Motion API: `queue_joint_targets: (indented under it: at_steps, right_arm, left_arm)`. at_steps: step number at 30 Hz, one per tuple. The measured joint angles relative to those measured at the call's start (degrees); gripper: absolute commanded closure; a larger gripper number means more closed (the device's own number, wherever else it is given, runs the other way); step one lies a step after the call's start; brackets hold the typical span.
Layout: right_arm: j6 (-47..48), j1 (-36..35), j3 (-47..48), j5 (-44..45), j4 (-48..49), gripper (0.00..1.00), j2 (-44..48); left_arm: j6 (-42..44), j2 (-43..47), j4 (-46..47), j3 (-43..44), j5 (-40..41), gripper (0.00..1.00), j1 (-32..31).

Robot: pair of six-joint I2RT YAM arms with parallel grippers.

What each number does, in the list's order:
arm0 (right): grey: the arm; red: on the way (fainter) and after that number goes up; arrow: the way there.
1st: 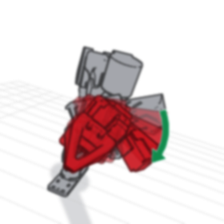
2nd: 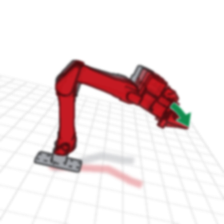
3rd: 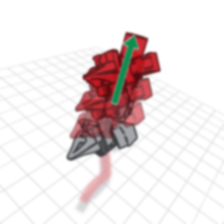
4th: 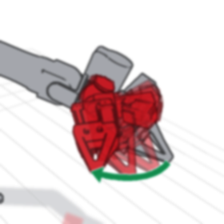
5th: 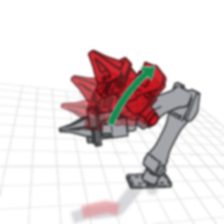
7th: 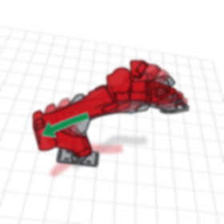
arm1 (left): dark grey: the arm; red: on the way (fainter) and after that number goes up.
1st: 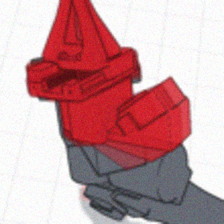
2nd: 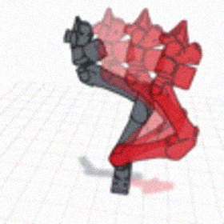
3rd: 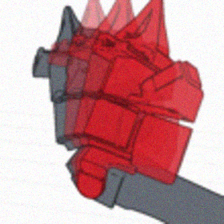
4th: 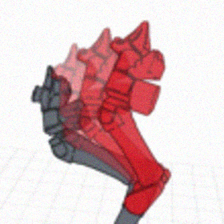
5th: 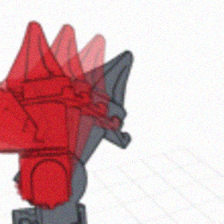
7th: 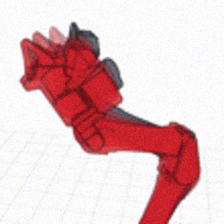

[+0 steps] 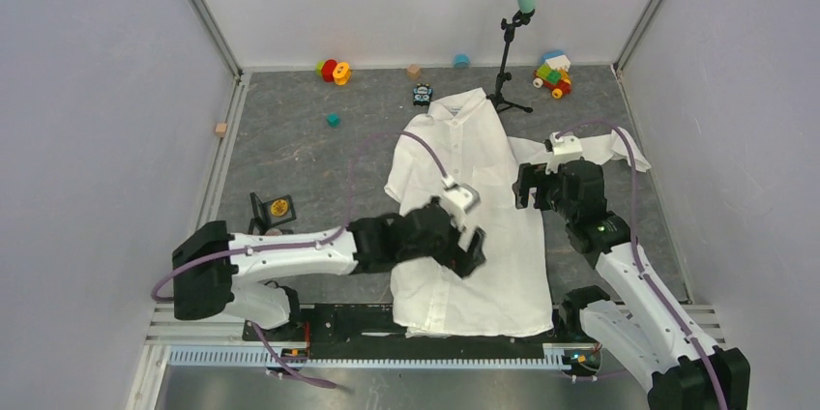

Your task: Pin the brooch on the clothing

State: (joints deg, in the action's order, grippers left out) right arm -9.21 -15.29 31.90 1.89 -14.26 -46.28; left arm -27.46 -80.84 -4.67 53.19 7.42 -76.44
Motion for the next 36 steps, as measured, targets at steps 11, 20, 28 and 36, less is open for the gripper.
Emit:
queue_joint_targets:
  at_steps: [11,20,28,36]
  right_arm:
    - [-4.2,0.4,-5.6,0.1,1.5,0.11,-1.2]
    - [-4.9,4.3,-9.8,-0.9,3.5,0.12,-3.0]
    - [-4.9,4.9,-10.5,-2.6,4.5,0.13,-2.7]
    - [-5.0,5.1,-12.6,-3.1,4.7,0.13,-2.2]
  left_arm:
    - [-2.7,4.2,-4.5,-5.8,2.5,0.17,32.2]
    - [-4.2,-3.2,-3.8,-6.0,1.4,0.31,42.5]
    - [-4.3,-12.6,-3.3,-4.6,1.4,0.39,44.0]
    - [-4.4,-16.3,0.5,-2.0,0.3,0.52,44.3]
